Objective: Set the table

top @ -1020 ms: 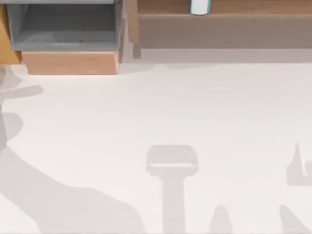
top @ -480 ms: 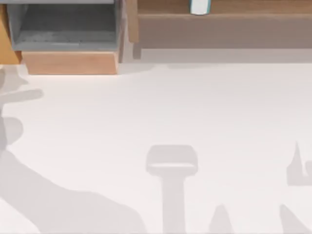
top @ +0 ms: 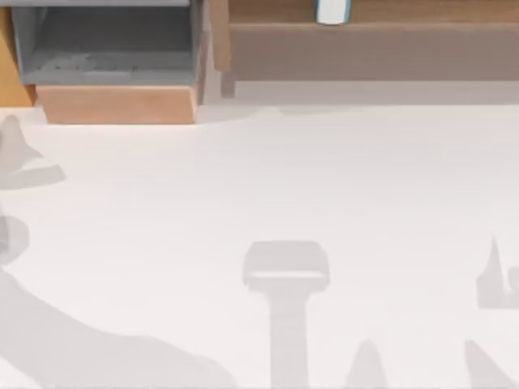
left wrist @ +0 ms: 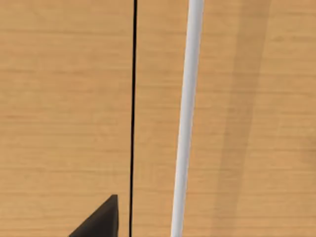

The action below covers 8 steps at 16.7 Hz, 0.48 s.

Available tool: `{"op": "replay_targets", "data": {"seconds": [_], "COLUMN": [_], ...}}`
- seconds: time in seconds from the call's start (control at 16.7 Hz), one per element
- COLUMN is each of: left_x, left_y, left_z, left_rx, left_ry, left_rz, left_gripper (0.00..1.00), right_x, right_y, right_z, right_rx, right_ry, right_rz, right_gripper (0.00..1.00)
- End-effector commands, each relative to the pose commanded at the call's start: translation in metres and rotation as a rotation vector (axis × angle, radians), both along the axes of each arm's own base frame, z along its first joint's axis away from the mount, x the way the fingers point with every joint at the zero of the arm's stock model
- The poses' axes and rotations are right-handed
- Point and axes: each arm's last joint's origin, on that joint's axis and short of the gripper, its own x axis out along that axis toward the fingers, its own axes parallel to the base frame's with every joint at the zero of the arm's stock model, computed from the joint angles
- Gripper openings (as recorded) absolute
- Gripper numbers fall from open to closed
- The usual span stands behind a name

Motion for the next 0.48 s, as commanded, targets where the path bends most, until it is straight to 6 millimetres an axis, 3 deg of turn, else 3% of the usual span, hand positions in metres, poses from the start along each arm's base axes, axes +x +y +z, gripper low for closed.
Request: {"op": "replay_targets", "data": {"seconds": [0.24, 0.36, 0.48], "left_x": [0.002, 0.003, 0.005], "left_y": [-0.006, -0.03, -0.07], "left_z": [0.0, 0.003, 0.004], "left_rx": [-0.013, -0.075, -0.182], "left_ry": [0.007, 0.036, 0.093], "left_rz": [-0.013, -0.052, -0.112], "left_gripper": [1.0, 1.0, 1.0], "right_x": [0.0, 0.0, 0.0], "right_y": [0.0, 0.0, 0.0], "right_z": [0.0, 0.0, 0.0], "right_rx": [0.0, 0.0, 0.0], "right_ry": [0.0, 0.0, 0.0], "right_rz": [0.0, 0.0, 0.0], "right_gripper": [1.0, 1.0, 1.0]}}
